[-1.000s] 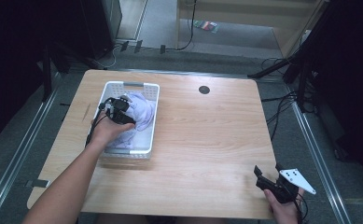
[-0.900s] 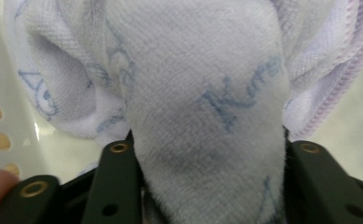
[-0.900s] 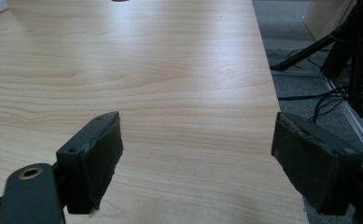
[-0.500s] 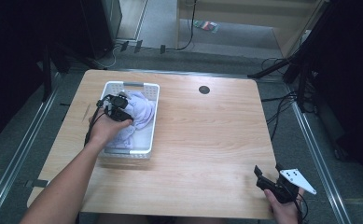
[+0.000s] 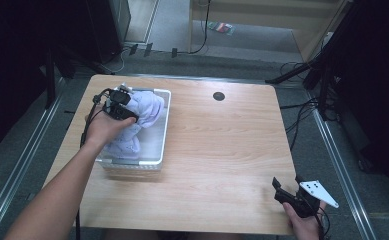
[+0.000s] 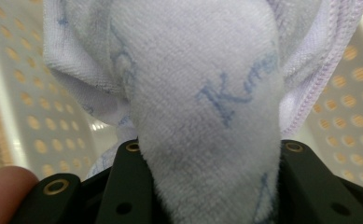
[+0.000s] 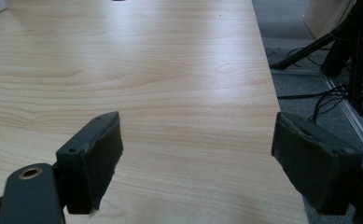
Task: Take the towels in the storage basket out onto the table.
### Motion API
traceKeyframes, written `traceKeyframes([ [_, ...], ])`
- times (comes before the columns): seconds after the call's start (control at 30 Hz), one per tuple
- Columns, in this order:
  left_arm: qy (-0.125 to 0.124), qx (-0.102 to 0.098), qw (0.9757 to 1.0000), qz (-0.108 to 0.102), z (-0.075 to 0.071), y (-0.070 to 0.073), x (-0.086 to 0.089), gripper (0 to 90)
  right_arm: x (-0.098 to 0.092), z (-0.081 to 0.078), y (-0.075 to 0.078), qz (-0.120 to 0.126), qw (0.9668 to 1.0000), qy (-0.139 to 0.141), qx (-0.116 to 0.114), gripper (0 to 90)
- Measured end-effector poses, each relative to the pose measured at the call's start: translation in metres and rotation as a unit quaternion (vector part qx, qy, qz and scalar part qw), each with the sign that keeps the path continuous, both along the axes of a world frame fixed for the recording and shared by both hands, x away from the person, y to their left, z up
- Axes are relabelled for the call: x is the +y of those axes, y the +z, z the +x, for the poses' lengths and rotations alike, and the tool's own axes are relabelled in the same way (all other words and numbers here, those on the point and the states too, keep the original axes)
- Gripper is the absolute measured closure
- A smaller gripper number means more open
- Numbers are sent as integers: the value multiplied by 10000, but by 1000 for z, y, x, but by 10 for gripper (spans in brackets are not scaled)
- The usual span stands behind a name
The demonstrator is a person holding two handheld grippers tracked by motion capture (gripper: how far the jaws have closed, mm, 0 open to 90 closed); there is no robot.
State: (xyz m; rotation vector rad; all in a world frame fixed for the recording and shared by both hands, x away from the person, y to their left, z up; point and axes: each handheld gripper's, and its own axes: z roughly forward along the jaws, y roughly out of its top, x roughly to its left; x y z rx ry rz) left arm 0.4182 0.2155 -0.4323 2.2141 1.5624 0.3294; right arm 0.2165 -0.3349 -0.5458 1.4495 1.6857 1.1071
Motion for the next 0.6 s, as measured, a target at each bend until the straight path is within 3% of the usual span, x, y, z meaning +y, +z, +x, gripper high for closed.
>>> traceKeyframes([
  [0.23, 23, -112, 9999, 26, -1, 29, 6, 643, 0, 0, 0, 6, 10000, -9, 16, 167],
  [0.6, -2, -160, 9999, 1, -2, 54, 0, 639, 0, 0, 0, 4, 10000, -18, 20, 167],
])
